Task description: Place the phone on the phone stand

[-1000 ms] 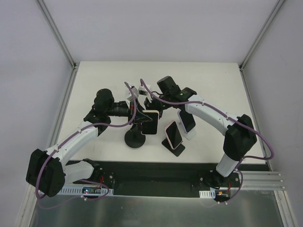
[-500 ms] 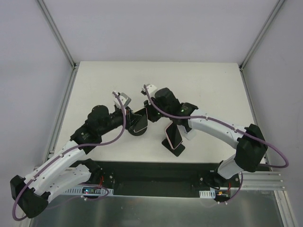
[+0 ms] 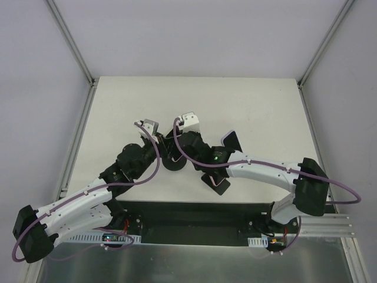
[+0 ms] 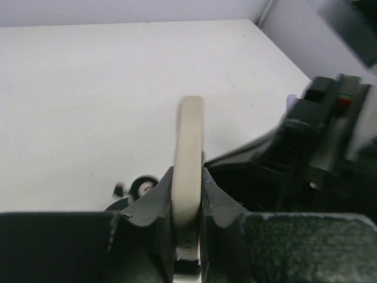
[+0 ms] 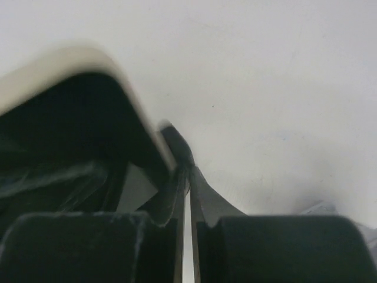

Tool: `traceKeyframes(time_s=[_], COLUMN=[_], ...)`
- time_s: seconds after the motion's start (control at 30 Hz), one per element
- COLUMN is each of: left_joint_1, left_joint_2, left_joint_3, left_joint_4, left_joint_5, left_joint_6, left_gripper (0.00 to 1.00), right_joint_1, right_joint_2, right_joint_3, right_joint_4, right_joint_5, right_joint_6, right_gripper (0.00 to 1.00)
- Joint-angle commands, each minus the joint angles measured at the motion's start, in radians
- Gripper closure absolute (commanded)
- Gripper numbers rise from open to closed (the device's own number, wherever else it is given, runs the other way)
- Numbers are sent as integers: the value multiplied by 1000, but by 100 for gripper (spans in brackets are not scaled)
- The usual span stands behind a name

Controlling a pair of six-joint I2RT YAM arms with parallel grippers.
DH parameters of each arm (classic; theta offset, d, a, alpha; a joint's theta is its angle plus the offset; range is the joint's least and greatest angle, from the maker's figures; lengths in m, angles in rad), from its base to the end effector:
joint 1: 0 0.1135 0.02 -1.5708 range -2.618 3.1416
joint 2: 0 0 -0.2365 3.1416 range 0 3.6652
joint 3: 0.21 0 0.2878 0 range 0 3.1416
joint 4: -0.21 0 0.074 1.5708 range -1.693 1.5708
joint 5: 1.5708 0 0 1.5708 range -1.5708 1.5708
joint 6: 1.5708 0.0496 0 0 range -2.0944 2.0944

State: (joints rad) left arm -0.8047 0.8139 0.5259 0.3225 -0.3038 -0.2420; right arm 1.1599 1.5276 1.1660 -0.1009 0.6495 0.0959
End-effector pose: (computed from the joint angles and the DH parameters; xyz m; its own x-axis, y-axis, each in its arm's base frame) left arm 0.1950 -0.1812 0.2672 -0.0919 -0.2343 -0.9678 0.4721 0.8455 -0.2495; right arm 0.1856 0.3509 0.2557 -0.2266 -0.3292 -0.9167 -0.4945 0.8497 -0.1829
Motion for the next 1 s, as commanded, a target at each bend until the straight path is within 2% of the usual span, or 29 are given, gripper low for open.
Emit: traceKeyframes(time_s=[0.0,0.23,0.37,0.4,0.43,0.47,0.5,0.53,0.57,0.6,0.63,0.7,0.73,0.77,0.8,0.9,0.97], left_joint_1=[68,68,68,68,68,68,68,70,70,68,71,71,71,71,71,71,71], left_joint_2=[74,57,10,-28,-51,-74,-125,-148,-172,-214,-231,-266,-274,-288,-291,-308,-306], left_joint_3=[-46,-87,-78,-73,-75,-76,-78,-78,-79,-73,-67,-44,-35,-17,-11,8,22], left_joint_4=[50,58,-25,-45,-59,-71,-97,-108,-120,-149,-160,-189,-218,-232,-243,-255,-254], left_joint_5=[-432,-393,-301,-284,-255,-194,-154,-120,-92,-30,-2,73,87,97,104,176,256], left_joint_6=[60,52,32,20,9,0,-5,-9,-13,-17,-16,-10,-5,-5,1,35,70], left_gripper=[100,100,100,100,100,100,100,100,100,100,100,100,100,100,100,100,100], right_joint_1=[138,259,268,268,264,253,220,195,163,85,40,-62,-87,-113,-167,-241,-270], right_joint_2=[-80,-76,-129,-144,-190,-208,-224,-248,-260,-273,-290,-293,-282,-267,-245,-77,-20], right_joint_3=[104,109,70,57,31,12,-5,-8,-11,-22,-28,-29,-16,-5,10,130,190], right_joint_4=[26,23,9,9,26,65,66,26,9,-3,-17,-32,-37,-45,-52,-140,-186], right_joint_5=[70,183,147,113,69,6,-149,-245,-343,-566,-688,-880,-919,-971,-1096,-1302,-1376], right_joint_6=[120,67,-8,-33,-135,-180,-220,-279,-297,-306,-309,-312,-315,-332,-343,-422,-468], right_gripper=[100,100,100,97,89,66,58,42,34,27,16,9,1,0,0,0,3])
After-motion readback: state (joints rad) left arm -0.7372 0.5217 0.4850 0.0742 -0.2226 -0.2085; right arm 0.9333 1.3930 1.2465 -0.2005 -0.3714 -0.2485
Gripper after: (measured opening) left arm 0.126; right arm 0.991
